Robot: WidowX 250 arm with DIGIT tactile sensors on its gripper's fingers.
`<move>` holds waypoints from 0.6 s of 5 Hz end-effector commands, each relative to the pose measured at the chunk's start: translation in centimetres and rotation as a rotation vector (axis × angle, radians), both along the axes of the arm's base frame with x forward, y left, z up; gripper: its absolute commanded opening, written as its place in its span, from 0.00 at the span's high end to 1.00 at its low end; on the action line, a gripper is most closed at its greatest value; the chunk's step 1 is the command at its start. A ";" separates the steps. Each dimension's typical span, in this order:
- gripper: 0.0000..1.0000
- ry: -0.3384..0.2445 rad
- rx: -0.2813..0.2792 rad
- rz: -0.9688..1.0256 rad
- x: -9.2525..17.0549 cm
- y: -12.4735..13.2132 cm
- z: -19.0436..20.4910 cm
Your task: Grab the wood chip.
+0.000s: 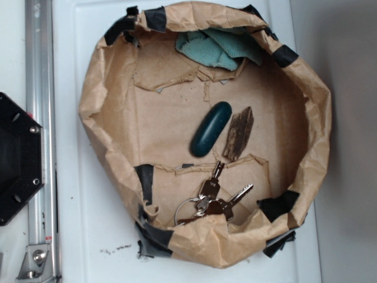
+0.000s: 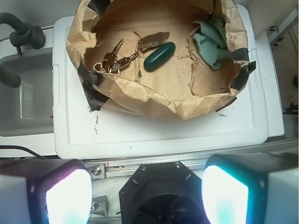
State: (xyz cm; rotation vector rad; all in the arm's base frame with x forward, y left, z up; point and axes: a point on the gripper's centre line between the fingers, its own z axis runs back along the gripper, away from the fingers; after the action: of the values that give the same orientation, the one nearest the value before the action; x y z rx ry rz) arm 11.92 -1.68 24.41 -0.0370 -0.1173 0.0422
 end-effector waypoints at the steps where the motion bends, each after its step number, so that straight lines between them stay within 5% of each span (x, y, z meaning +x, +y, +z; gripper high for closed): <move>1: 0.00 0.000 0.000 0.000 0.0 0.0 0.0; 3: 0.00 0.018 0.116 0.128 6.1 2.3 -6.1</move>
State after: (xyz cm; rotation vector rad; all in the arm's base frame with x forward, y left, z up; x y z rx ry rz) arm 17.85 0.01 18.04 0.0854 -0.0865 0.1335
